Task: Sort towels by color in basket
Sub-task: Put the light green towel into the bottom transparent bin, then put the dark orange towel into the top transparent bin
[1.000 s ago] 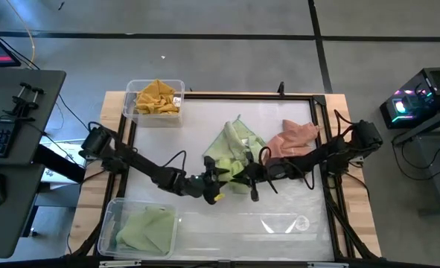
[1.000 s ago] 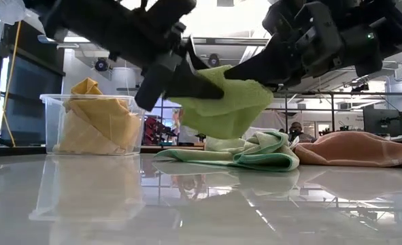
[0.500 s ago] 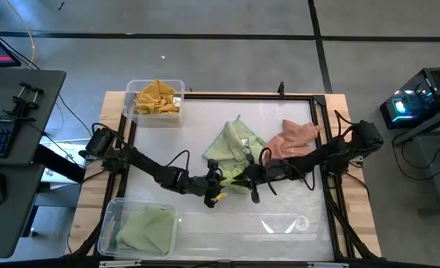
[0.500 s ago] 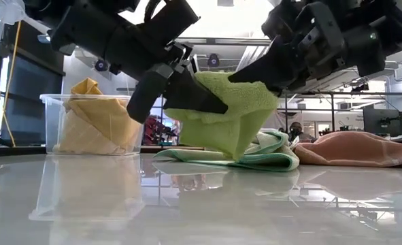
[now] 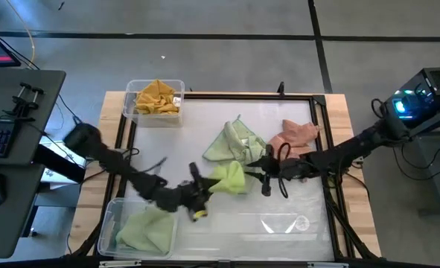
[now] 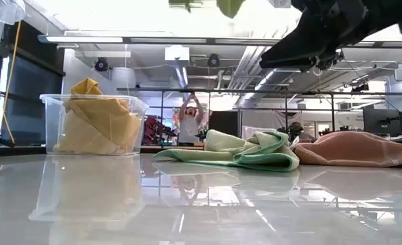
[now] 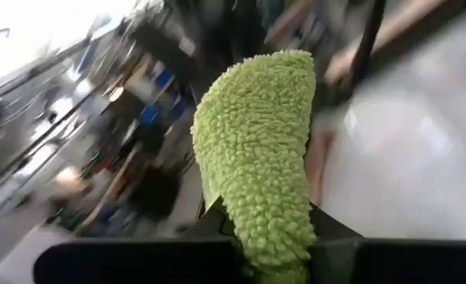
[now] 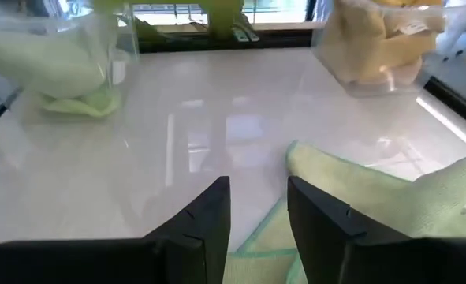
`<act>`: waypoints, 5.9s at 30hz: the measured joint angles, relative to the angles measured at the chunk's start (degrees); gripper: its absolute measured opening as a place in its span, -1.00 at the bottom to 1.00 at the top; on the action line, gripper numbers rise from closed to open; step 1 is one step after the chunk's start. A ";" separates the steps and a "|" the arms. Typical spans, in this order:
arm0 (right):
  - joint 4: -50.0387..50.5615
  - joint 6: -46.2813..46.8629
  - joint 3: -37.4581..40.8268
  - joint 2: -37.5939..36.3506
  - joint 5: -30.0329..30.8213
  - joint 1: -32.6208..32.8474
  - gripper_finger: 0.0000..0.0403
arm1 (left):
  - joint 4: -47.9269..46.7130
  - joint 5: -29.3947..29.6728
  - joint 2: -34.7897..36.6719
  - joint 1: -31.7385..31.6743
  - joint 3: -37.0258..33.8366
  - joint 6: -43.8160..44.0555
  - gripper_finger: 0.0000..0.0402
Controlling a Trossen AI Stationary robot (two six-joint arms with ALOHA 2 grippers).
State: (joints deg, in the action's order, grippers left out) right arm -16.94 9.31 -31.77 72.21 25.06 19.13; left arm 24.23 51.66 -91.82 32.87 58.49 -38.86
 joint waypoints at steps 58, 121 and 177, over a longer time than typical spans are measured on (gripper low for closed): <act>-14.81 -7.68 0.02 11.75 2.54 4.11 -0.40 | -94.95 -67.54 3.45 29.95 20.05 172.77 -0.20; 50.68 30.71 0.00 0.30 5.75 -11.28 0.00 | -29.91 2.98 5.19 -6.99 -2.64 58.91 -0.54; 66.64 26.51 -18.21 -4.92 9.56 7.11 -0.79 | 7.38 -10.43 2.45 -7.42 -8.99 30.33 -0.54</act>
State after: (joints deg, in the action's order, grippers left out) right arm 49.70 35.82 -49.98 67.29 34.61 26.24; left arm 31.61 41.23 -89.37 25.45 49.50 -8.53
